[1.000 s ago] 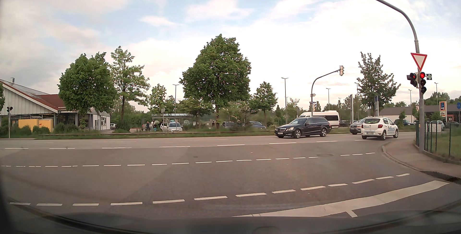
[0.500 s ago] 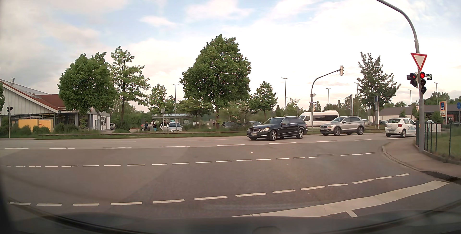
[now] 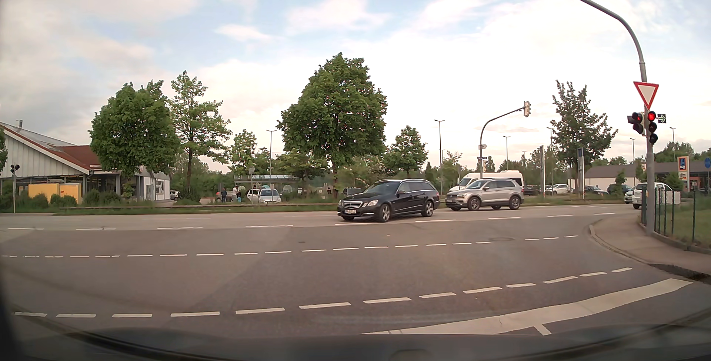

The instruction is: Follow the waypoints while adhering to traffic rules and regulations

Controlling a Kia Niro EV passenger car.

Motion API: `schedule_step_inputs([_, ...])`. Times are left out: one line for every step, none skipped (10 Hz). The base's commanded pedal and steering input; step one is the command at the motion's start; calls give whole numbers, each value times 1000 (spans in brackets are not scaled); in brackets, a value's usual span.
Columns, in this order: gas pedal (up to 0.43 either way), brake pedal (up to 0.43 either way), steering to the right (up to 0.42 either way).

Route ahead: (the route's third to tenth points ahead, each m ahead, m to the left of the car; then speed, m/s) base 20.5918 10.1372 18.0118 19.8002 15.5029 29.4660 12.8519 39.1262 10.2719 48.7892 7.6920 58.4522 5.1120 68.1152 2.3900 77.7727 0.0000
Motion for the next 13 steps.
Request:
schedule_step_inputs([0,360,-1])
schedule_step_inputs([0,360,-1])
schedule_step_inputs([0,360,-1])
schedule_step_inputs([0,360,-1])
schedule_step_inputs([0,360,-1])
schedule_step_inputs([0,360,-1])
schedule_step_inputs([0,360,-1])
schedule_step_inputs([0,360,-1])
schedule_step_inputs([0,360,-1])
schedule_step_inputs([0,360,-1])
schedule_step_inputs([0,360,-1])
schedule_step_inputs([0,360,-1])
schedule_step_inputs([0,360,-1])
